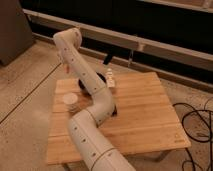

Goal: Place the pepper on the white sponge

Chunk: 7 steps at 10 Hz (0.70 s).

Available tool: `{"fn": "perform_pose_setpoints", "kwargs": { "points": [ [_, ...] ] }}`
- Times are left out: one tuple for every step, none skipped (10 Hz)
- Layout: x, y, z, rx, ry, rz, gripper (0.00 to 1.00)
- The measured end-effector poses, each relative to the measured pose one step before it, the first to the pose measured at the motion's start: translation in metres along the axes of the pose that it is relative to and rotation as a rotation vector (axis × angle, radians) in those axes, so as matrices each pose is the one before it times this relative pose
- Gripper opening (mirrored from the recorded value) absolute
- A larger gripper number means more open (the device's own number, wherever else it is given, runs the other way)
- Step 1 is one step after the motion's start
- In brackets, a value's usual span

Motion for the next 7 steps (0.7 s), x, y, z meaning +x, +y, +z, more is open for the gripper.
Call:
{"fn": "perform_pose_setpoints", "kwargs": {
  "points": [
    [-0.00072, -0.00012, 0.0011, -0.00077, 0.00296, 0.00281, 0.0],
    [-0.00195, -0.01201, 0.00234, 0.00771, 0.01291, 0.02545, 0.0],
    [-0.00027, -0.01375, 0.00203, 0.00908, 0.01215, 0.02803, 0.0],
    [0.00222, -0.03975, 0.00439, 0.02125, 0.03164, 0.08571, 0.0],
    [0.00121, -0.03106, 0.00155, 0.01815, 0.01858, 0.06413, 0.0],
    [0.00035, -0.0228, 0.00156, 0.01435, 0.01358, 0.04716, 0.0],
    [-0.00076, -0.01961, 0.00001, 0.01359, 0.00944, 0.04122, 0.0]
  ]
}}
